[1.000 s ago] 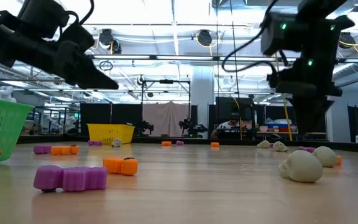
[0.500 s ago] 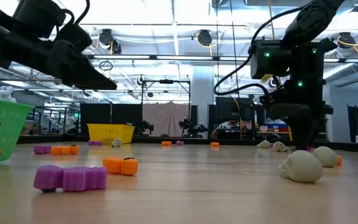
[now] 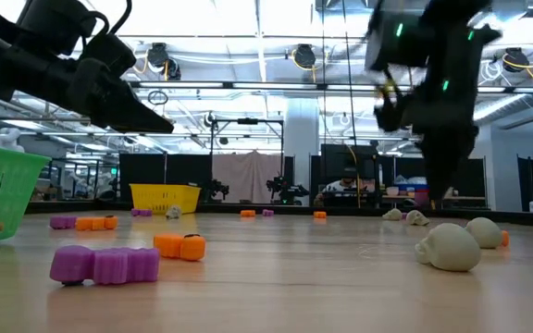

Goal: Sort Halloween decoration
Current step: Put the purple skeleton toy into the blue bin, then put the gray skull toy into the yellow bin

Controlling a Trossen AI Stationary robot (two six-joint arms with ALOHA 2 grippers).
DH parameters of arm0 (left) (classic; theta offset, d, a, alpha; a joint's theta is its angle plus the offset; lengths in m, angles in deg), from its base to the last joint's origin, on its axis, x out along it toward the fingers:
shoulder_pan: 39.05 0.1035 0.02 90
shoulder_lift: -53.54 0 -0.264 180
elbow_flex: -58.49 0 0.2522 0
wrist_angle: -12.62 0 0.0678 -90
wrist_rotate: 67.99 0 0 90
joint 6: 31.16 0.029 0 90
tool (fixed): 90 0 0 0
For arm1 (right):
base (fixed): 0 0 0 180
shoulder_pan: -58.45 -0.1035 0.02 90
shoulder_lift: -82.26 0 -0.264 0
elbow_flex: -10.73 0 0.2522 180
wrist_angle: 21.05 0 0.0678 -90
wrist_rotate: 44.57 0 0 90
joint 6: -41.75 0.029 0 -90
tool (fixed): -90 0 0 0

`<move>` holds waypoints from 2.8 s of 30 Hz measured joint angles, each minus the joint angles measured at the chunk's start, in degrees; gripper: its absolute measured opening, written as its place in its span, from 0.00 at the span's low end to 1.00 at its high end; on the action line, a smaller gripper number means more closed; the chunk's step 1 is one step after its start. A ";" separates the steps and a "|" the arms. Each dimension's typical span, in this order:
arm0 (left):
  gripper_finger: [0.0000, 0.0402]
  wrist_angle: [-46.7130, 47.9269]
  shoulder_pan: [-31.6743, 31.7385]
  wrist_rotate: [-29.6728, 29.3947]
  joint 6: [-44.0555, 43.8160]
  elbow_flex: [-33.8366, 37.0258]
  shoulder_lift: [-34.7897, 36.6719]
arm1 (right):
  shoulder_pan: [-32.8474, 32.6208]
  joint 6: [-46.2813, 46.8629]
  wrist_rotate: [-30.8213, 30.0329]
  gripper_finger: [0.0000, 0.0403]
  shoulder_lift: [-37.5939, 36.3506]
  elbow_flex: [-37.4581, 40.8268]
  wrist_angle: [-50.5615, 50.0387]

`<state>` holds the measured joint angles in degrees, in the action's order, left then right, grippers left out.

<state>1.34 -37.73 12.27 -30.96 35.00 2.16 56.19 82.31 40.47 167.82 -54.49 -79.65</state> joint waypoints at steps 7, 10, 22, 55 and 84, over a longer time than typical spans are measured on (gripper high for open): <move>0.20 0.27 0.00 -0.21 -0.39 0.00 0.00 | -16.98 12.75 5.87 0.03 -0.08 -8.92 -3.90; 0.20 0.27 0.02 -0.22 -0.45 0.00 -0.02 | -25.70 22.48 7.30 0.03 -0.02 -11.24 -4.08; 0.20 -0.03 0.02 -0.22 -1.36 0.00 -0.02 | -44.92 56.01 11.22 0.03 3.66 -11.18 -10.24; 0.20 -5.28 0.02 2.04 2.94 -0.07 0.13 | -40.24 46.61 5.14 0.08 5.69 -16.15 -2.33; 0.20 -2.51 -1.46 2.12 1.60 0.00 0.13 | -28.70 33.69 0.44 0.45 30.28 -30.87 6.28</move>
<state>-1.17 -39.20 14.39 -29.36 35.00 2.29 27.50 116.00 40.90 198.10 -85.36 -73.37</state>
